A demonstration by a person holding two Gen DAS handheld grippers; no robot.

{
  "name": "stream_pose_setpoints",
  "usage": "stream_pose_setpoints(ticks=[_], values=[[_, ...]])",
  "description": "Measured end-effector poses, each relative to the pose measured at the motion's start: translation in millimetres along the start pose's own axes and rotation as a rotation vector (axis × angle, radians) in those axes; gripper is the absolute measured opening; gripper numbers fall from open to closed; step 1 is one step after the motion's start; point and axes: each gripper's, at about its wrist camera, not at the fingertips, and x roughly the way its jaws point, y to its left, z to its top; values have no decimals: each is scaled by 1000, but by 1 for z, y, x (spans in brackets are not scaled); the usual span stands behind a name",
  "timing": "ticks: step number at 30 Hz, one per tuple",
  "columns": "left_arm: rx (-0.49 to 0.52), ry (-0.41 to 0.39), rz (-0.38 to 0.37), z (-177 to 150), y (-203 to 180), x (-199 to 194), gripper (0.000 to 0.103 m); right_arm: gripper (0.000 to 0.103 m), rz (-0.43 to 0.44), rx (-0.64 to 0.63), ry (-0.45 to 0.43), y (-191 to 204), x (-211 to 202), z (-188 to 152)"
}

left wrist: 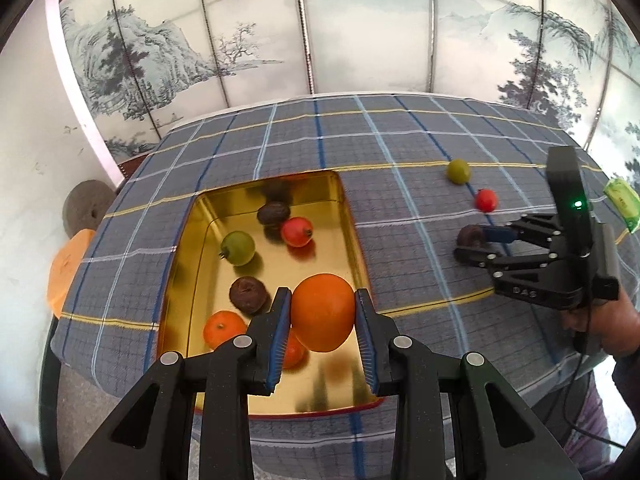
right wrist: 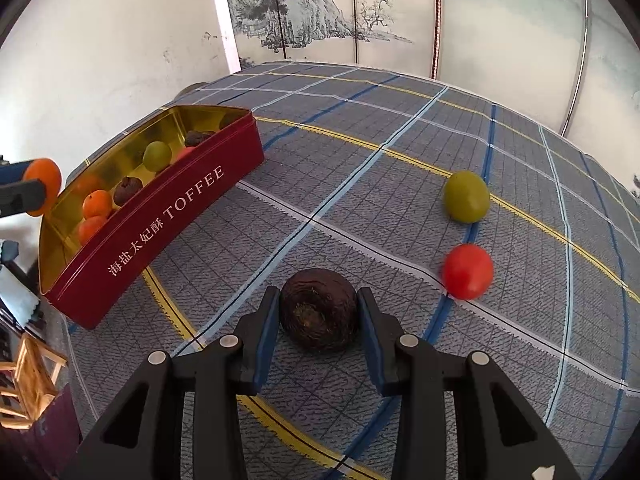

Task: Organize fruits
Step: 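Lower the orange into the tray and open the left gripper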

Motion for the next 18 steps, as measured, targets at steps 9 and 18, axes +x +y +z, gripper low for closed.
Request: stream_pose_setpoints(ticks=[9,18], values=[[-49,21,4,-8,20,19,33,35,-3,0,6,-1,1,0],[-138,39,-30,-17,45,37,33,35,-4,0,7,-1,2,0]])
